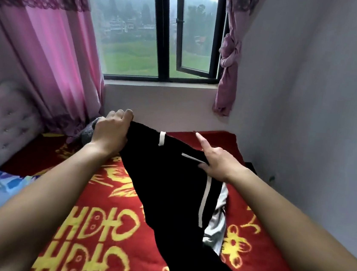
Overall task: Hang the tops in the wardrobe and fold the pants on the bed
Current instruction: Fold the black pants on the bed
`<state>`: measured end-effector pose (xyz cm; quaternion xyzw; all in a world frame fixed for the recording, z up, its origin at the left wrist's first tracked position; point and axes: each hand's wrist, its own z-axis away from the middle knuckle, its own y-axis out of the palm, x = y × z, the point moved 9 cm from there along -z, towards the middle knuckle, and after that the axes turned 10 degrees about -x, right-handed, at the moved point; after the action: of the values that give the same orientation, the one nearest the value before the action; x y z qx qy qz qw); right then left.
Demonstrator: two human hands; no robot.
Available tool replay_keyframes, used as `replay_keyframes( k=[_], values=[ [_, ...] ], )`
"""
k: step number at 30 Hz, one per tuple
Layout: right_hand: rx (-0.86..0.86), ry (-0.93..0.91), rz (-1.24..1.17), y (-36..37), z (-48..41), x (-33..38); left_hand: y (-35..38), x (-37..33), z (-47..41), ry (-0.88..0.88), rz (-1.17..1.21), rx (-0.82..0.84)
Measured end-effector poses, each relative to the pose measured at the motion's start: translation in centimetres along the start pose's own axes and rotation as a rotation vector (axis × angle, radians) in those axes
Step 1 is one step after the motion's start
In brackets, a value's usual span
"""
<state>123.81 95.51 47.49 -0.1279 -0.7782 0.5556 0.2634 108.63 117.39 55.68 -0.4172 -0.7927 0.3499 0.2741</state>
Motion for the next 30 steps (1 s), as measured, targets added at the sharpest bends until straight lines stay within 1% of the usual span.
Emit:
replay_keyframes(
  k=[2, 4, 5, 7, 9, 10, 12, 15, 19, 22, 25, 27, 30],
  values=[
    [0.079, 0.072, 0.048, 0.4, -0.1, -1.4, 0.0, 0.8, 0.8, -0.02, -0.023, -0.024],
    [0.056, 0.038, 0.113, -0.6, -1.0, -1.0, -0.4, 1.5, 1.6, -0.022, -0.037, -0.031],
    [-0.004, 0.008, 0.152, -1.8, -1.7, -0.2, -0.9, 2.1, 1.6, -0.026, -0.046, -0.035],
    [-0.247, -0.057, 0.224, -5.6, -3.1, 1.8, -2.4, 3.7, 1.1, -0.024, -0.07, -0.071],
    [-0.489, -0.123, 0.318, -9.9, -3.9, 4.3, -4.8, 5.7, -0.3, -0.029, -0.066, -0.159],
    [-0.576, -0.148, 0.356, -11.7, -4.2, 5.7, -6.2, 6.7, -1.0, -0.04, -0.059, -0.217],
    [-0.662, -0.208, 0.418, -14.5, -5.0, 8.6, -9.0, 9.0, -2.4, -0.058, -0.06, -0.318],
    [-0.67, -0.284, 0.526, -17.0, -6.7, 12.6, -11.8, 12.2, -4.2, -0.03, -0.06, -0.379],
    [-0.797, -0.263, 0.522, -20.5, -8.1, 17.2, -13.5, 17.7, -5.4, -0.029, -0.042, -0.417],
    [-0.761, -0.216, 0.505, -19.6, -9.3, 20.4, -12.9, 21.4, -5.3, 0.049, 0.045, -0.413],
    [-0.636, -0.152, 0.497, -16.2, -10.5, 22.9, -10.5, 24.2, -3.3, 0.137, 0.119, -0.352],
    [-0.525, -0.078, 0.493, -13.8, -10.8, 23.5, -7.8, 25.2, -1.5, 0.196, 0.151, -0.22],
    [-0.29, 0.045, 0.522, -9.3, -11.0, 23.2, -3.2, 26.5, 0.5, 0.229, 0.122, 0.061]
  ],
)
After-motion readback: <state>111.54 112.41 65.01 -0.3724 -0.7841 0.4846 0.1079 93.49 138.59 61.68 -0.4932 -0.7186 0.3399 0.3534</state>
